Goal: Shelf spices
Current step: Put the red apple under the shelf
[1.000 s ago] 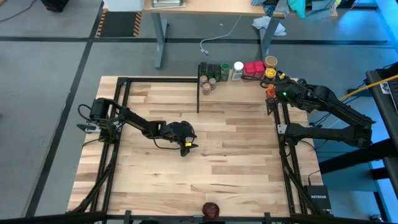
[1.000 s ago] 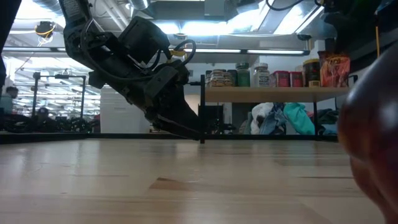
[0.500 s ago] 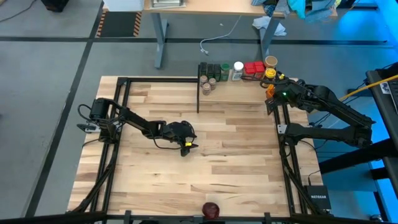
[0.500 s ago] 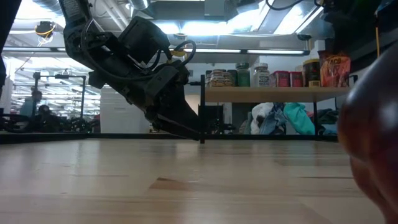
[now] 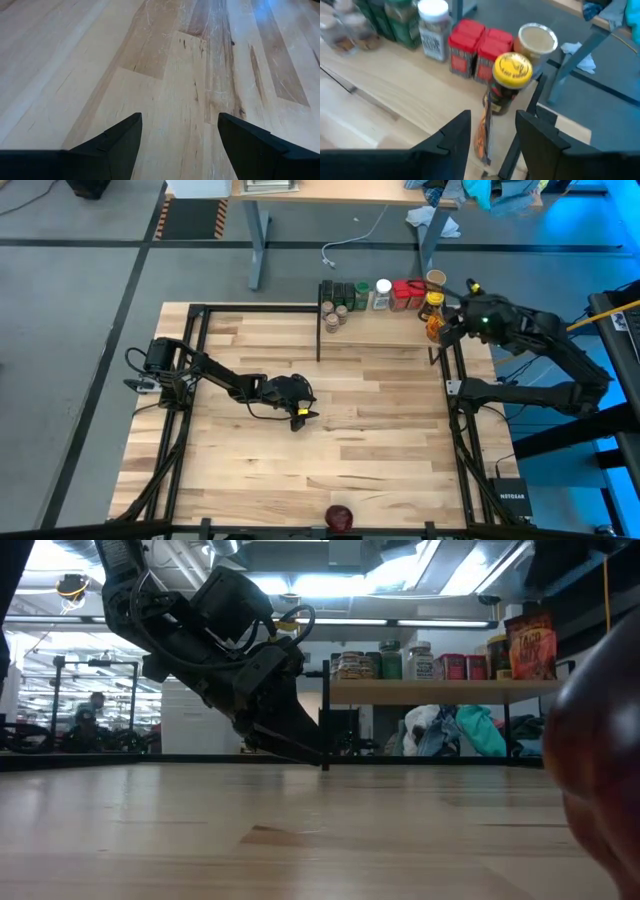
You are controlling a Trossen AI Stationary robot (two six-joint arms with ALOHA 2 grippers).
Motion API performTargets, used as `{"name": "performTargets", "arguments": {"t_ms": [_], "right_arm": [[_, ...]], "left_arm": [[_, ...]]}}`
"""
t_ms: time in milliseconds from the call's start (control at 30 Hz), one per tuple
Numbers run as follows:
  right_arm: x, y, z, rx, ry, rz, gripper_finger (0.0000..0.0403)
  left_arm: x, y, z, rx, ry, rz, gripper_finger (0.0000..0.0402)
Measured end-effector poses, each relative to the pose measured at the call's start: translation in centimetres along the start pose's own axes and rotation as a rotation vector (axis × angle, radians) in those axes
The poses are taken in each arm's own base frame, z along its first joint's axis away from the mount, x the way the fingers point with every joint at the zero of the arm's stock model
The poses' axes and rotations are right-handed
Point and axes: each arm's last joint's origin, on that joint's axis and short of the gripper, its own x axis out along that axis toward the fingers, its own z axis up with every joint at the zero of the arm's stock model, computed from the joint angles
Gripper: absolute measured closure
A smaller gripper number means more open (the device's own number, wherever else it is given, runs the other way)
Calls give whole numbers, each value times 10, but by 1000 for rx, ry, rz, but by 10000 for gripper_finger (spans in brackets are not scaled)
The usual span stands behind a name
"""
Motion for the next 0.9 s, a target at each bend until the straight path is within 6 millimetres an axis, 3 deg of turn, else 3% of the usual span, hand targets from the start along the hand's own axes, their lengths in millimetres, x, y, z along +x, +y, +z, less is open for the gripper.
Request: {"name": "performTargets", "arguments": {"t_ms": [233, 433, 667, 900], "right_arm": [[-7, 3, 5, 21, 14, 189, 242], [9, 20, 1, 28, 55, 412, 242], [30, 77, -21, -70, -55, 756, 242], [14, 139, -50, -196, -210, 957, 242]], "left_arm": [[0, 1, 0, -1, 4, 3, 147], [0, 6, -2, -4, 35, 26, 147], [-9, -5, 5, 47, 17, -8, 147], [-28, -31, 13, 158, 11, -77, 147]]}}
